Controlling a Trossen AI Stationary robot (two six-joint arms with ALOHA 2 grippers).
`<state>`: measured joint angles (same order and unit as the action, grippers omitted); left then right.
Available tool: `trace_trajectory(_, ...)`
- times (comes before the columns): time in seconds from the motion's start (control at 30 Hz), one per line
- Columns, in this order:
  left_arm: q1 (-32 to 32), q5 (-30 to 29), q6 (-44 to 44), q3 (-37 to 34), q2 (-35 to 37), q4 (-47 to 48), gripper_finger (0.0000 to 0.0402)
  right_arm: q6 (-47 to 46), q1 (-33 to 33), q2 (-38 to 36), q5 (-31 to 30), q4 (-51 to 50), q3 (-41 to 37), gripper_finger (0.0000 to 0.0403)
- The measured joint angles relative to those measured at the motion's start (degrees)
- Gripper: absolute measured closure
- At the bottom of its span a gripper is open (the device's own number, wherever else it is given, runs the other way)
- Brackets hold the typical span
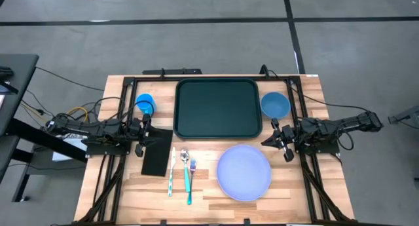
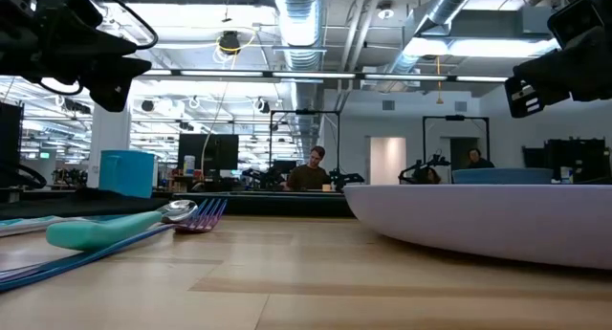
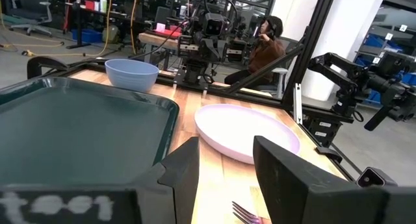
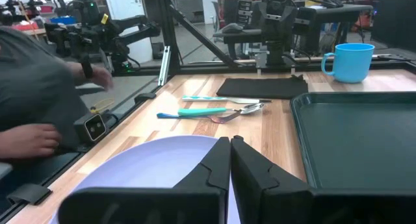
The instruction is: Set up tray
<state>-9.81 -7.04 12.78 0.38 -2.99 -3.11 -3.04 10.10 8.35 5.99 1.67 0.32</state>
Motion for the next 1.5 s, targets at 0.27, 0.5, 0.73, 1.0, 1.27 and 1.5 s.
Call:
trace_trajectory(0.27,0.0,0.0,0.26,-0.01,-0.01,0.0,0.0269,0.01,0.0,0.01,0.01,0.0,0.0,0.0397)
trace_trajectory(0.5,0.03,-3.41,-3.23,-0.02,0.01,-1.66,0.0269,0.0,0.0,0.0,0.0,0.0,-0.01,0.0397)
trace_trajectory(0.73,0.03,-13.82,-5.14,-0.01,-0.01,-2.44,0.0269,0.0,0.0,0.01,0.0,0.0,-0.01,0.0397)
trace_trajectory(1.0,0.05,-19.16,8.15,0.73,-0.3,-3.49,0.0269,0.0,0.0,0.01,-0.01,0.0,-0.01,0.0397)
trace_trajectory(1.27,0.09,-23.39,15.47,8.76,-12.96,-2.92,0.0269,0.0,0.0,0.01,0.01,0.0,0.0,0.0397)
trace_trajectory(1.5,0.16,-27.27,26.27,31.71,-37.09,25.68,0.0269,-0.01,0.01,0.0,0.01,0.0,-0.02,0.0397)
